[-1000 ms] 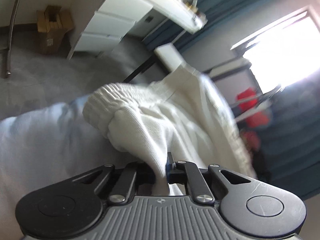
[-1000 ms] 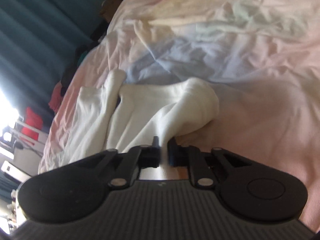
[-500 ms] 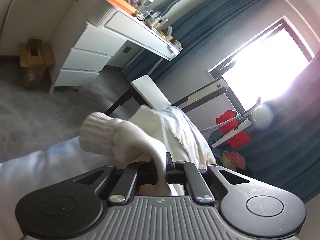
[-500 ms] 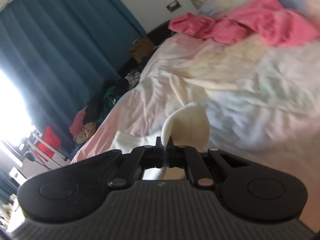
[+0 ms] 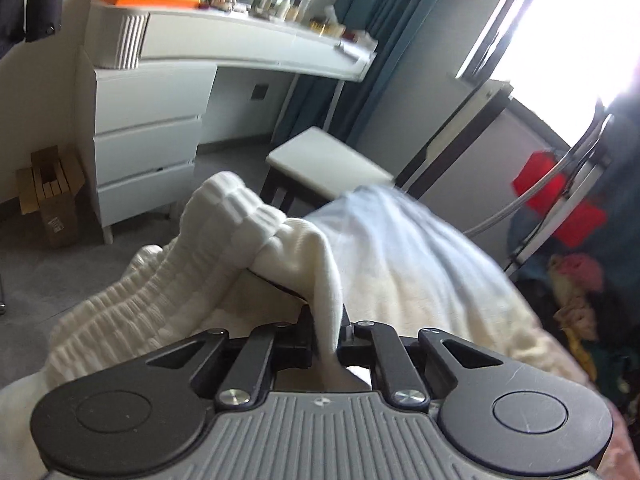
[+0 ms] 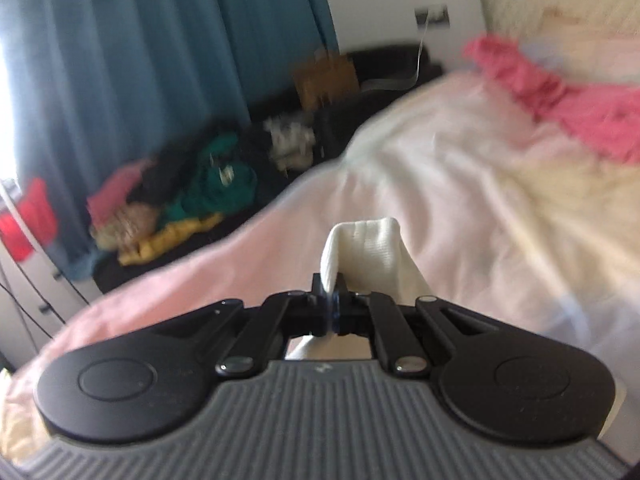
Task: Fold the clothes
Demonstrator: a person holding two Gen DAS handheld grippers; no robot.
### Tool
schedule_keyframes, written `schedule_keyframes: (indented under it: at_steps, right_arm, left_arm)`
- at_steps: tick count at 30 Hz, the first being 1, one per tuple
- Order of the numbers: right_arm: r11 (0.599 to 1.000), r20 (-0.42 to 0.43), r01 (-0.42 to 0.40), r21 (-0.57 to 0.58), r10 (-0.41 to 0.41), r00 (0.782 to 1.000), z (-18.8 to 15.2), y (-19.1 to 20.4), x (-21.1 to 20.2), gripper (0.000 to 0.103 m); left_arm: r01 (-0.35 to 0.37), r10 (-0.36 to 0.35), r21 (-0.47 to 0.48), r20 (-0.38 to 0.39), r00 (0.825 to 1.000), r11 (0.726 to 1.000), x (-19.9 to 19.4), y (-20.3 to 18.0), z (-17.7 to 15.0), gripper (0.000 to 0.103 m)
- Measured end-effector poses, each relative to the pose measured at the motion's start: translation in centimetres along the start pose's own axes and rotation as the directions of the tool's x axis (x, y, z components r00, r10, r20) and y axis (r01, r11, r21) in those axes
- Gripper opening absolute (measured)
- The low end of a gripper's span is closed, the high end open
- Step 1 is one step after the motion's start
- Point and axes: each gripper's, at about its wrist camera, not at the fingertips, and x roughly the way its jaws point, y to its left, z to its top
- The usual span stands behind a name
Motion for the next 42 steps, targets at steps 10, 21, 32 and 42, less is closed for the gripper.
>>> schedule_keyframes:
  at_steps: [10,21,32,42]
  right_arm:
    - [1.0,-0.102,0.001,-0.009,-0.002,0.995,-1.8,2.3,7.2,0.022]
    - [0.989,-0.074,-0.122,0.078,0.128,0.989,-2.9,-2.4,-5.1,0.074]
    - [0.898,-0.188,-0.196,0.394,0.287,0.939,-10.7,-10.9,-7.3,0.075]
    - [0.86,-0.089,-0.243,0.448,0.314,0.945,-10.1,-9.3,-1.4,0.059]
  left_arm:
    - [0.071,-0.07,0.115,-0.015,0.997,0.991,0.7,-0.5,-1.1,0.053]
    - [0.18,-0.18,0.023,0.029,0.983,0.983,-9.7,6.1,-5.0,0.069]
    - [0.204,-0.242,-0.273,-0.113,0.964,0.94,-9.6,13.5,-9.2,0.075]
    - [0.138,-0.175,-0.412,-0.053,0.983,0.901,-4.3,13.0,-7.5,0.04]
